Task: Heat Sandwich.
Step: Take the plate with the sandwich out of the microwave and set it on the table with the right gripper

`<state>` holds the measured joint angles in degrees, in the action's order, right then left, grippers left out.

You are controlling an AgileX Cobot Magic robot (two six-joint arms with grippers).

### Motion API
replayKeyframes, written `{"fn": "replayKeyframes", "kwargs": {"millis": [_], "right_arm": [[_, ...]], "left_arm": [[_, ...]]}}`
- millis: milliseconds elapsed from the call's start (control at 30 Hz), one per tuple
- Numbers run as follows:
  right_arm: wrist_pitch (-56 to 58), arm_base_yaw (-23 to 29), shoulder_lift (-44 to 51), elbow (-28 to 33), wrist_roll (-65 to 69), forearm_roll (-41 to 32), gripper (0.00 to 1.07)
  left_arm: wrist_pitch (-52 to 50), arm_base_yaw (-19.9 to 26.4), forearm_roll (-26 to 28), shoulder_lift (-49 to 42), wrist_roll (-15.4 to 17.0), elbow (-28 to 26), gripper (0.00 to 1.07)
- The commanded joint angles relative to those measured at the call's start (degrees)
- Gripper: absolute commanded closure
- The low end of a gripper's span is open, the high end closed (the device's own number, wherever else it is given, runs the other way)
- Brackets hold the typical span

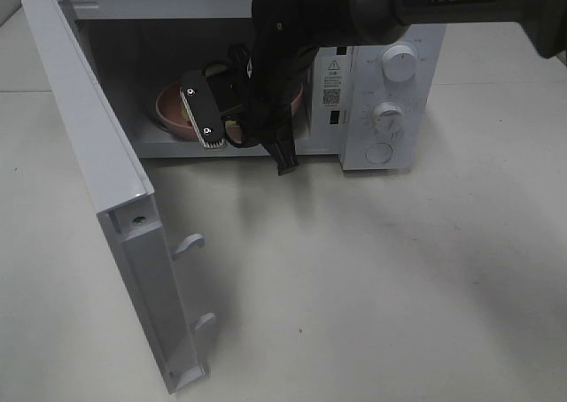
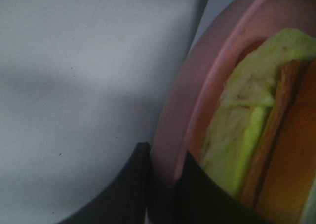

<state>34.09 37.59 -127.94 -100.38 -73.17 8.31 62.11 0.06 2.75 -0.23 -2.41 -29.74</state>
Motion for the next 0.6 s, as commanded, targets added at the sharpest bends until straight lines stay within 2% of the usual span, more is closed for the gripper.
{"fn": "replayKeyframes", "kwargs": {"millis": [33,333,600], "right_arm": [[-3.7,0.5,4.1,4.0,-2.6,0.1,1.07],[-6.8,0.6,11.6,14.3,-10.3,-1.4,1.07],[-9.2,1.3,16.6,21.1,-13.3,-1.5,1.07]], "left_arm": [[-0.7,-0.1,0.1,-1.0,0.3,0.1,0.09],[-0.7,-0.1,0.1,-1.0,0.3,0.1,0.09],[-0.7,-0.1,0.1,-1.0,0.3,0.1,0.09]]}}
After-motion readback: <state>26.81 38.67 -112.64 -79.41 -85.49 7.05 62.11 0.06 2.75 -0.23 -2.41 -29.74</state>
